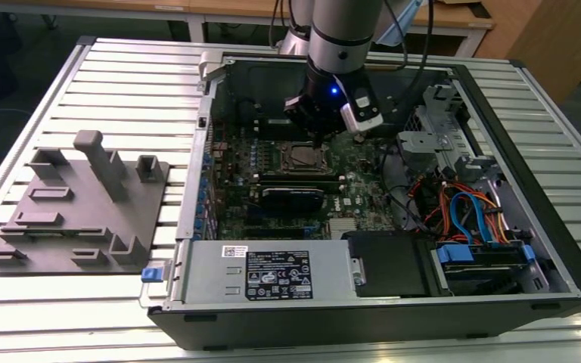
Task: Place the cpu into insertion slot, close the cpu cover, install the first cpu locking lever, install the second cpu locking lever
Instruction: 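Install the second cpu locking lever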
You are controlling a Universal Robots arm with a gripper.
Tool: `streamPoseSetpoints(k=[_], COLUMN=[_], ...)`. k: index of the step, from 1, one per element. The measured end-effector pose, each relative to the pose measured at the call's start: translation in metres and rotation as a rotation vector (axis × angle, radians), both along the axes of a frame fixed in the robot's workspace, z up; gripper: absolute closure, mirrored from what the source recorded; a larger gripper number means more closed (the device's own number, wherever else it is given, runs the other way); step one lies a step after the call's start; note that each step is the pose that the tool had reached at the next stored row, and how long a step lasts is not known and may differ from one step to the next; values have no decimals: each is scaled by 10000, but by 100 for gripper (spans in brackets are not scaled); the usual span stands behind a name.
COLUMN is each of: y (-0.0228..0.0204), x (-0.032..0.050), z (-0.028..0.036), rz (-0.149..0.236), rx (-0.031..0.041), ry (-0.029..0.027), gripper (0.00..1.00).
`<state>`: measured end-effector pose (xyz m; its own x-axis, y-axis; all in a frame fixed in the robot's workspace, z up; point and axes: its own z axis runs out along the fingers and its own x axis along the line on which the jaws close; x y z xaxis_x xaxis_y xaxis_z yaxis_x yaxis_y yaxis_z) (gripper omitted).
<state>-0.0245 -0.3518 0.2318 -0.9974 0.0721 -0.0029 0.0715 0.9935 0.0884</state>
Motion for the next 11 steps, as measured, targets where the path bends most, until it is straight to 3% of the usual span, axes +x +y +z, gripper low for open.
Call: streamPoseSetpoints(k=[6, 11], y=[-42, -118], x=[-5, -15], z=[-3, -3], rz=[182, 238], rx=[0, 0], ry=[-1, 1], gripper=[89, 89])
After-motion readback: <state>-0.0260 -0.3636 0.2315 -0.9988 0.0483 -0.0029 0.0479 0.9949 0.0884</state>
